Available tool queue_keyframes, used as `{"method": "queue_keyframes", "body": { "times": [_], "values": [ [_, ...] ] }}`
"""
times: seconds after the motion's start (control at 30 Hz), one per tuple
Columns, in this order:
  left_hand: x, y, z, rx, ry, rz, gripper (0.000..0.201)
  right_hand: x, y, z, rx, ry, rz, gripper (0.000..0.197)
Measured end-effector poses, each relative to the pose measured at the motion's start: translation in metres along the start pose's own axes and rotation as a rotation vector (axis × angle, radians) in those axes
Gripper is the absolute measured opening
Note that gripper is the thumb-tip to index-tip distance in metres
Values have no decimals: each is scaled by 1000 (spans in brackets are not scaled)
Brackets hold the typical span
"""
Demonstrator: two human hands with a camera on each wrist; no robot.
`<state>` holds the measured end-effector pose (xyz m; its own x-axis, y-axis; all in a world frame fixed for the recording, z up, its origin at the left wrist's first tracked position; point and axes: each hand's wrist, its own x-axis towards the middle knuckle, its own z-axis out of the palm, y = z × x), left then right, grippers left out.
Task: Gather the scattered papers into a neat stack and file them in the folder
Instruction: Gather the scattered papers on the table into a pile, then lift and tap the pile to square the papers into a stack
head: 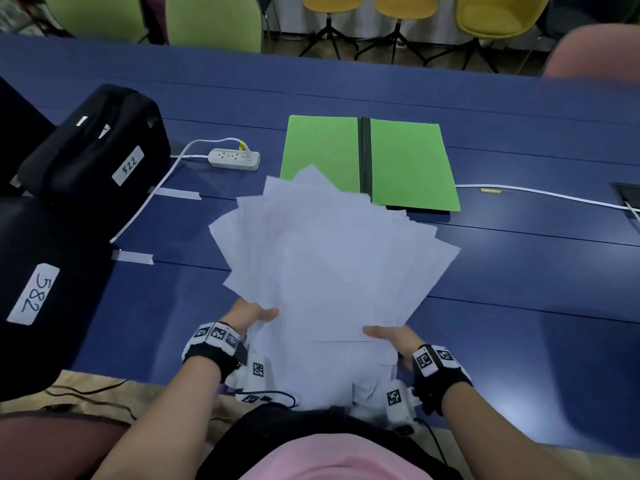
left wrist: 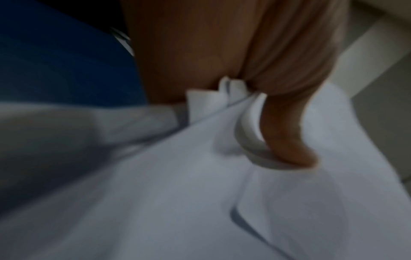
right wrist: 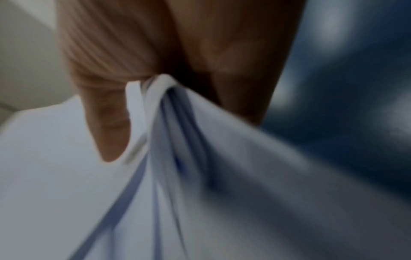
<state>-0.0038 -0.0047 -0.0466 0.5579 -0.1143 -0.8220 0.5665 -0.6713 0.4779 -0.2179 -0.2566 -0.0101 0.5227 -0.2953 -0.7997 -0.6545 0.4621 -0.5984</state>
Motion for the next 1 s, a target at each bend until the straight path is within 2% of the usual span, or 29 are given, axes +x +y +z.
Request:
{"method": "queue_keyframes", "body": {
  "times": [0.07,0.1,0.17,0.2,0.23,0.3,0.37,0.4,0.47,0.5,0.57,0.7,0.77,0.8,0.87,0.9,0.93,1.0],
  "values": [
    [28,-17,-23,-54,-86,-33,103,-1,0,-10,151,-67,42,79],
    [10,-10,-29,-84,-118,-61,92,-1,0,-14,197,-123,54,84],
    [-44,15,-28,-166,-214,-55,55,-1,-1,-17,285,-230,63,84],
    [-55,22,-26,-219,-269,-24,37,-4,-3,-15,322,-285,56,80],
    [-66,29,-23,-303,-300,9,28,-4,-5,-13,337,-303,52,75],
    [-66,40,-14,-356,-268,44,36,-6,-14,-5,253,-219,12,71],
    [-45,43,-5,-185,-87,79,70,-7,-21,4,72,-96,-64,66],
    [-36,42,0,-89,-44,96,86,-10,-24,8,-31,-51,-98,57],
    [-13,33,7,-3,-1,145,95,-11,-24,9,-152,39,-155,41],
    [-4,29,7,-38,-11,163,94,-10,-24,7,-157,87,-172,38],
    [-26,36,4,-110,-42,185,91,-13,-26,1,-106,123,-232,42],
    [-67,70,-11,-363,-222,351,57,-41,-64,-10,-44,148,-454,50],
    [-83,93,-25,-490,-287,470,54,-57,-89,-19,38,149,-505,55],
    [-78,101,-32,-546,-304,522,57,-59,-98,-24,62,126,-511,65],
    [-71,112,-35,-564,-271,518,63,-56,-107,-32,57,119,-448,91],
    [-72,116,-30,-526,-232,471,70,-54,-110,-29,26,115,-414,97],
    [-71,118,-19,-483,-204,433,71,-53,-111,-22,-3,100,-397,93],
    [-75,125,8,-452,-98,474,54,-47,-114,-3,1,177,-397,69]
  ]
}}
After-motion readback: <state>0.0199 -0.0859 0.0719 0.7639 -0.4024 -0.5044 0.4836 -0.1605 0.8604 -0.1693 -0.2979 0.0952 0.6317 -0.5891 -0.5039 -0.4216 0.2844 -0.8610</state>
